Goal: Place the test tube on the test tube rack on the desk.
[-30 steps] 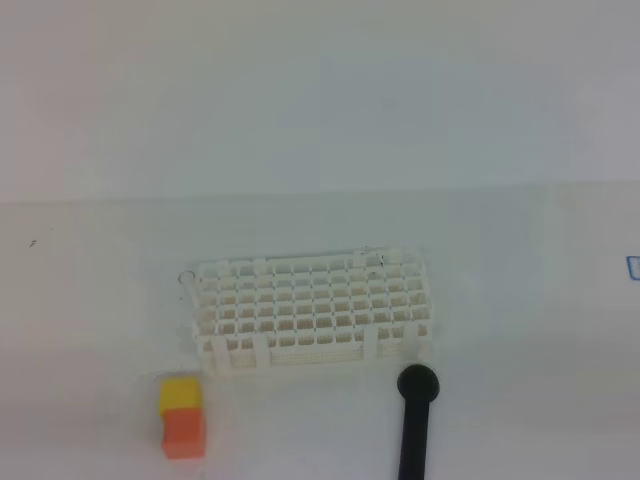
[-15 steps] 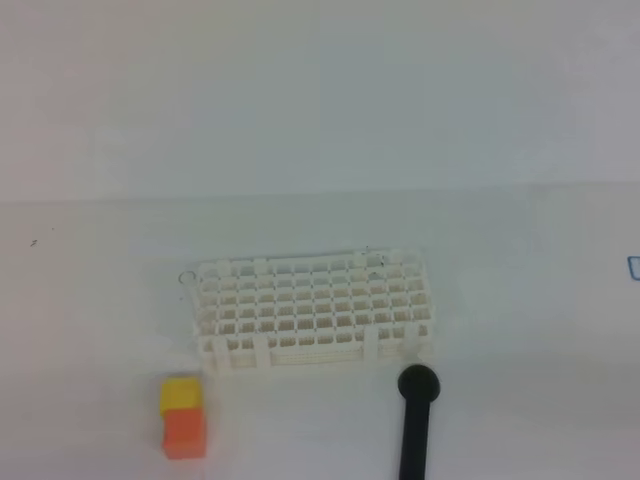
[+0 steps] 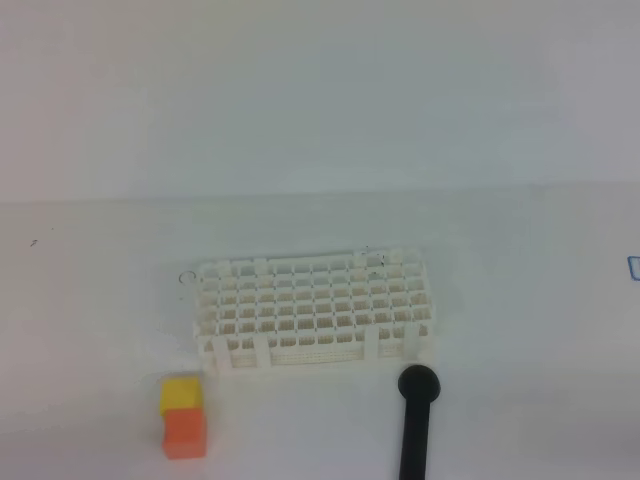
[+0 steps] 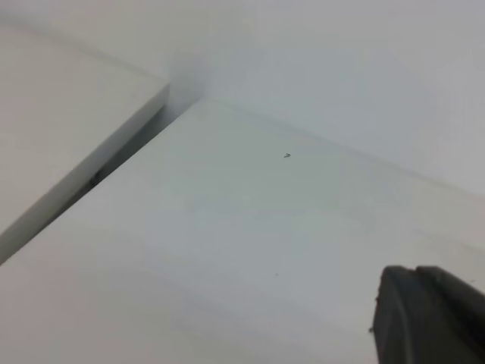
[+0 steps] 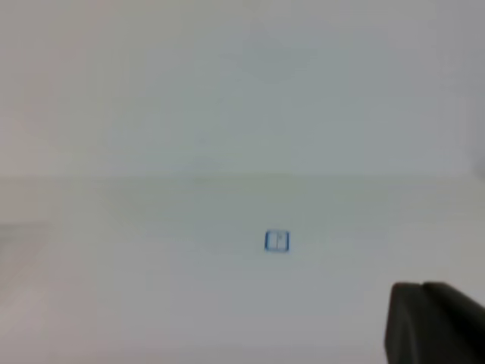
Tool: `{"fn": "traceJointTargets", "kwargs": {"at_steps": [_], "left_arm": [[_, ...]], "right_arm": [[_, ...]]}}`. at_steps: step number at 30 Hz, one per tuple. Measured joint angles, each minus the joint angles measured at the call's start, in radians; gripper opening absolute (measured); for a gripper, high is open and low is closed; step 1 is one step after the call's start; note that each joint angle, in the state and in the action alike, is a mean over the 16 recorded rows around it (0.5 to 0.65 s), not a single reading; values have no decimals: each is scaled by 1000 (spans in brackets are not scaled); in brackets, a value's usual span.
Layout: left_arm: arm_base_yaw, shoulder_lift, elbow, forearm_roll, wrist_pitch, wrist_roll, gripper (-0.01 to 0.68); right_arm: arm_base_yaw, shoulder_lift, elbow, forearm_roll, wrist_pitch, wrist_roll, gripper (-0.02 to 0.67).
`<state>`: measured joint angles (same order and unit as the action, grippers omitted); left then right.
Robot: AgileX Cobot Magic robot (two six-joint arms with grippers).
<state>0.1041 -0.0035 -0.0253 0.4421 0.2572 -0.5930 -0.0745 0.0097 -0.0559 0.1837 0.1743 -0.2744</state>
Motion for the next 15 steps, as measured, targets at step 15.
{"fn": "traceJointTargets", "kwargs": {"at_steps": [15], "left_arm": [[19,0,27,-423,28,504,-1]], "right_arm": [[34,-21,75,-152,177,258,-1]]}}
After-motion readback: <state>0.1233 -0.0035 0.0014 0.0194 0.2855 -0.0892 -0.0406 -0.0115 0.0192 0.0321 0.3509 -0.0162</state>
